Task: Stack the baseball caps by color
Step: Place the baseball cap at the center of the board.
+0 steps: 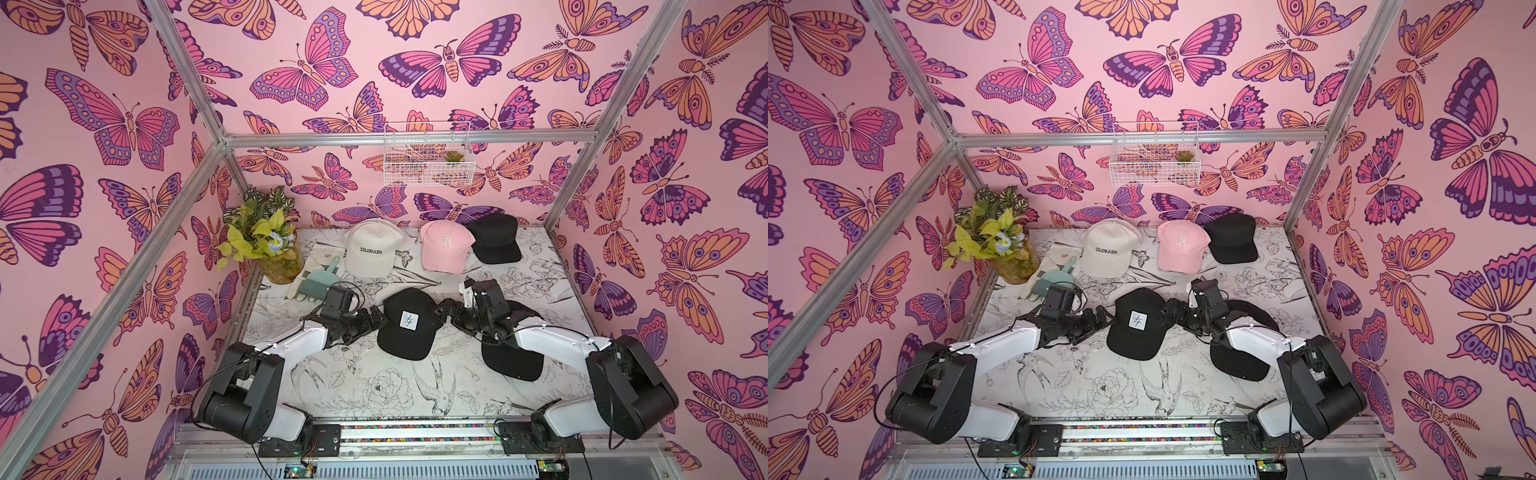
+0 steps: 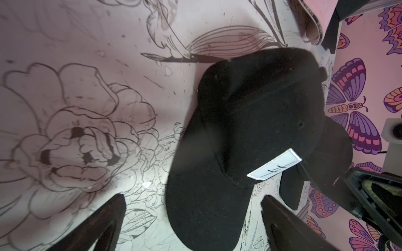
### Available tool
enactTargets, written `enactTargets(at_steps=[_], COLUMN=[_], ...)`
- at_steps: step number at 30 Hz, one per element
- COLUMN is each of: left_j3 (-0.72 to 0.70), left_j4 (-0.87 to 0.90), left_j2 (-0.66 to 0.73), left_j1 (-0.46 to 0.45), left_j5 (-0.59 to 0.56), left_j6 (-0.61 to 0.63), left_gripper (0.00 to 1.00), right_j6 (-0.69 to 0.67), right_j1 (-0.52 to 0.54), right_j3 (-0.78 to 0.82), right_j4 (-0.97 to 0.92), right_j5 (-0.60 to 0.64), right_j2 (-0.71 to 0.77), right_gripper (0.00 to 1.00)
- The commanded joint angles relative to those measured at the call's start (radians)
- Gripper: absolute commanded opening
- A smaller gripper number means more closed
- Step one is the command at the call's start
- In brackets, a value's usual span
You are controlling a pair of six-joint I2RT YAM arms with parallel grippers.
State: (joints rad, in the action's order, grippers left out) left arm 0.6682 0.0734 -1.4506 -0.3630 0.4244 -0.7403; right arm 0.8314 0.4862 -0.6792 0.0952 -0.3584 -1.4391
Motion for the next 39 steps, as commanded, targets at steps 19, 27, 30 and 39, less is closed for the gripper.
enactTargets(at_steps=[19, 27, 30, 39], left_j3=[0.053, 0.074, 0.116, 0.077], left_j4=[-0.060, -0.152, -0.152, -0.153], left_j2=[-0.145, -0.194, -0.239, -0.193], left_j1=[-0.048, -0.050, -0.061, -0.070], left_j5=[0.128, 0.149, 0.171, 0.140], left_j6=[-0.064, -0.093, -0.090, -0.110], left_gripper=[1.00, 1.00, 1.00, 1.00], right_j6=[0.136, 0.107, 0.110, 0.089], right_j1=[0.096, 0.091, 0.080, 0.068], right_j3=[-0.006, -0.079, -0.092, -0.070], right_j4=[0.251, 0.303, 0.326, 0.219], right_j5=[-0.017, -0.003, -0.015, 0.056], right_j2=[-0.214, -0.312, -0.327, -0.277], right_gripper=[0.99, 0.99, 0.99, 0.99])
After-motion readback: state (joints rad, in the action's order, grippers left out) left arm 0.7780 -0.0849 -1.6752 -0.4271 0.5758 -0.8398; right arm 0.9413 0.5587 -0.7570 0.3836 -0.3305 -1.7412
